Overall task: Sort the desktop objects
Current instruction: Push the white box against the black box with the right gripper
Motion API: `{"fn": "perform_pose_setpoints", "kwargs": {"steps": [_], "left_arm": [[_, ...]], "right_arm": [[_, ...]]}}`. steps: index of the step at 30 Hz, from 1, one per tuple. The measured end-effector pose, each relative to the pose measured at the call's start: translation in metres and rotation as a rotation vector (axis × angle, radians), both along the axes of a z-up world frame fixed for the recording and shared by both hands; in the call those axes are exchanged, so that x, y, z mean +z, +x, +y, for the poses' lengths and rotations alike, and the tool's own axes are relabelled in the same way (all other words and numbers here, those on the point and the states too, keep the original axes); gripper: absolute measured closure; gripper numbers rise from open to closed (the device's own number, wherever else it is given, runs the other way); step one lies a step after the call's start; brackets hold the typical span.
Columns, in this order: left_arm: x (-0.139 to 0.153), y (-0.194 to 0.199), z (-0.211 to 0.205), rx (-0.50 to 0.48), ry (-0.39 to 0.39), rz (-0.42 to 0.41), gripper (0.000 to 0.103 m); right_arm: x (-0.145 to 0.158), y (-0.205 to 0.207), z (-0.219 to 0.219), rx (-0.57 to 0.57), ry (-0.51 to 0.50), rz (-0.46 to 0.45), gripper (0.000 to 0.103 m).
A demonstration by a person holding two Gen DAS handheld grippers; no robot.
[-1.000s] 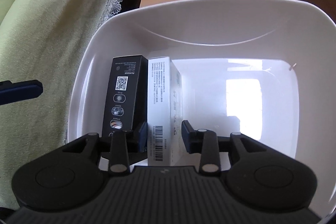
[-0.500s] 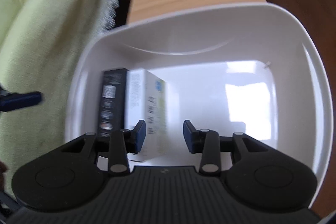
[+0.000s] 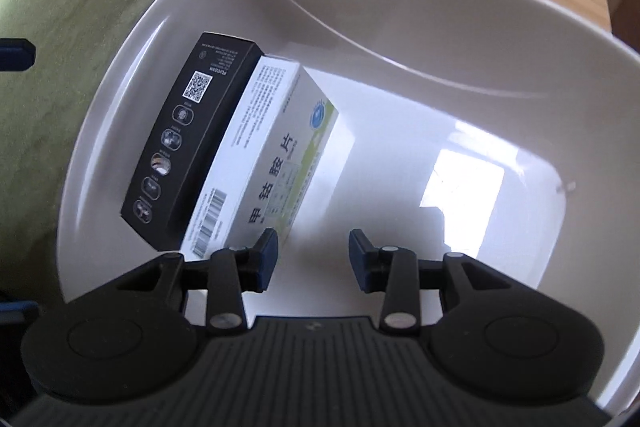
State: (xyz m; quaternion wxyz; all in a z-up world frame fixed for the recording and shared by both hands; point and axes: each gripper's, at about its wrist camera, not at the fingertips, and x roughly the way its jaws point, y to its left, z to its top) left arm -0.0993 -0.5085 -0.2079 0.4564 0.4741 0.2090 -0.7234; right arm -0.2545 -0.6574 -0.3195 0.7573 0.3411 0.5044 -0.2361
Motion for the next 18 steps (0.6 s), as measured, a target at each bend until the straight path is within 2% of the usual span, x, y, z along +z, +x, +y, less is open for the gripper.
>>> {"fn": "perform_pose_setpoints", "kwargs": {"steps": [3, 7, 18], "left_arm": [[-0.001, 0.0, 0.0, -0.004, 0.003, 0.002, 0.001], [-0.003, -0.001, -0.001, -0.002, 0.004, 0.01, 0.001], [-0.006, -0.004, -0.003, -0.003, 0.012, 0.009, 0.001]], "right_arm": [[0.001, 0.005, -0.001, 0.082, -0.039, 0.0, 0.068], [0.003, 0.012, -0.001, 0.144, -0.04, -0.03, 0.068], [0.004, 0.013, -0.006, 0.176, -0.067, -0.009, 0.068]]}}
